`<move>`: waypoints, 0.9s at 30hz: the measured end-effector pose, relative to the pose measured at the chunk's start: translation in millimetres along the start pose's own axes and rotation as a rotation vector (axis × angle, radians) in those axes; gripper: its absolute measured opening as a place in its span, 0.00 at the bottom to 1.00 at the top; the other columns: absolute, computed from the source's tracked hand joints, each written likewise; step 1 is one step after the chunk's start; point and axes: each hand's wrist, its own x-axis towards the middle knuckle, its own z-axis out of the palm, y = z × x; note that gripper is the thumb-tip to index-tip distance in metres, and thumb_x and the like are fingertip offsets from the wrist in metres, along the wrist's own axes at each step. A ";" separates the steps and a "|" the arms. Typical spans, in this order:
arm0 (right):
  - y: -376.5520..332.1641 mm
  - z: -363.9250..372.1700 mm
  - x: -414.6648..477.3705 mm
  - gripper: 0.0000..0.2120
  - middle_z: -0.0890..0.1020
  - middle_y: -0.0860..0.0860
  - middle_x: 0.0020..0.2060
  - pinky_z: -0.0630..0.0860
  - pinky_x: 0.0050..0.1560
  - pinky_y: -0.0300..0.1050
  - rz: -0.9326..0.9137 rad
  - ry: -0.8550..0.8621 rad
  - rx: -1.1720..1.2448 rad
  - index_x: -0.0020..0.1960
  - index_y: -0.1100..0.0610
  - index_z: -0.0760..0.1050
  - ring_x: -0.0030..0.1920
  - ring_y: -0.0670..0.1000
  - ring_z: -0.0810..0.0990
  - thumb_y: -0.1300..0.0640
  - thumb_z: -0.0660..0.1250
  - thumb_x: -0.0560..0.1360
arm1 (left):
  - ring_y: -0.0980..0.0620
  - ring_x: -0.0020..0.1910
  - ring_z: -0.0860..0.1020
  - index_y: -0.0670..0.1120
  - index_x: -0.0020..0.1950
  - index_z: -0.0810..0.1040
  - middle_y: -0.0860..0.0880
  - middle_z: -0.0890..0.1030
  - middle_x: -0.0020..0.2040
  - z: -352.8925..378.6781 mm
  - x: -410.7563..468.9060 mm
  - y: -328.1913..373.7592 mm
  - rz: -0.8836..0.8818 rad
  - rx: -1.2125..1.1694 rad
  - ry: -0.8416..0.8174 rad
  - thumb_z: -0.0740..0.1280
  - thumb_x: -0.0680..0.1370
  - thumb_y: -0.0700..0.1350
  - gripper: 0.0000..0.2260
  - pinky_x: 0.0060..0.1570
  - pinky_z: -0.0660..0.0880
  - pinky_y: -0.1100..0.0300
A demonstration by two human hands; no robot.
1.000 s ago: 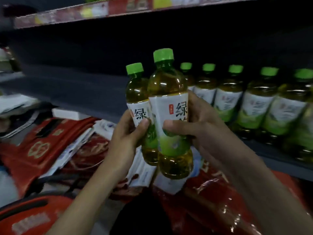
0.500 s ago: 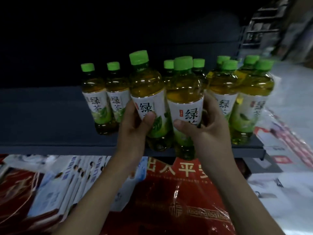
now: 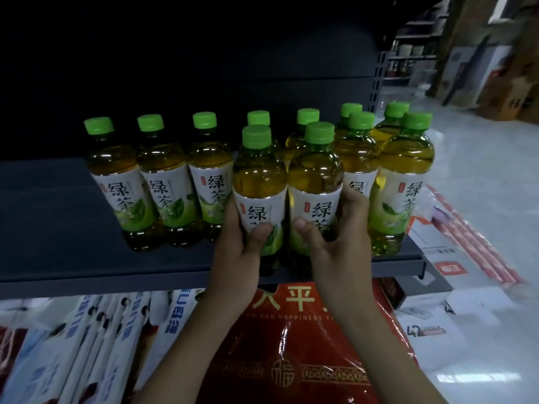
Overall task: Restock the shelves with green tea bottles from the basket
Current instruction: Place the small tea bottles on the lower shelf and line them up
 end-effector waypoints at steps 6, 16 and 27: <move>3.3 0.4 -14.4 0.44 0.64 0.48 0.59 0.74 0.57 0.45 -0.007 0.043 -0.447 0.78 0.46 0.53 0.59 0.51 0.70 0.57 0.75 0.71 | 0.53 0.73 0.62 0.58 0.77 0.56 0.53 0.63 0.73 -3.0 -11.8 -10.5 -0.047 0.364 0.059 0.72 0.74 0.47 0.37 0.70 0.65 0.44; 6.9 12.0 -12.9 0.40 0.66 0.44 0.62 0.77 0.60 0.51 -0.036 0.101 -0.484 0.70 0.46 0.57 0.65 0.50 0.73 0.64 0.76 0.69 | 0.53 0.69 0.70 0.59 0.76 0.59 0.55 0.69 0.70 1.3 -8.8 -6.7 -0.018 0.420 0.155 0.74 0.72 0.39 0.38 0.65 0.72 0.46; 14.9 27.5 2.6 0.38 0.69 0.51 0.63 0.76 0.47 0.49 -0.006 0.127 -0.682 0.74 0.52 0.59 0.59 0.55 0.76 0.57 0.75 0.70 | 0.54 0.68 0.72 0.53 0.73 0.62 0.53 0.73 0.67 15.0 4.7 -12.2 -0.035 0.373 0.268 0.72 0.73 0.37 0.34 0.64 0.74 0.48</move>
